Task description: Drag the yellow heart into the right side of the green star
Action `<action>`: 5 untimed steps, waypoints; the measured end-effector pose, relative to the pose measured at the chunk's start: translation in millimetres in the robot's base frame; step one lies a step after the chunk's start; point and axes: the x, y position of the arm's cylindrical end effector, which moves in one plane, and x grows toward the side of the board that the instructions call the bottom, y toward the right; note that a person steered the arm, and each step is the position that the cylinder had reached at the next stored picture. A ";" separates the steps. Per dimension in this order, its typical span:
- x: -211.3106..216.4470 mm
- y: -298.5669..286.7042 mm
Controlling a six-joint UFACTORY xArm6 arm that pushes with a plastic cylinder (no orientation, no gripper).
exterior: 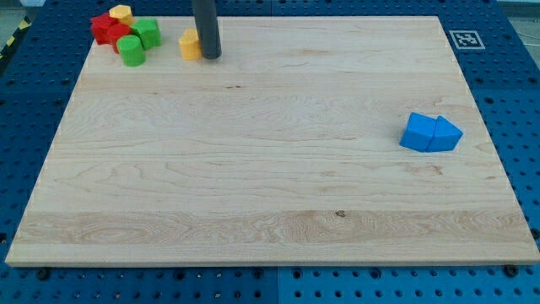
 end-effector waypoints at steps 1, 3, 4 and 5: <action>28.5 -3.9; 18.3 -7.3; -12.0 -10.7; -46.9 -33.1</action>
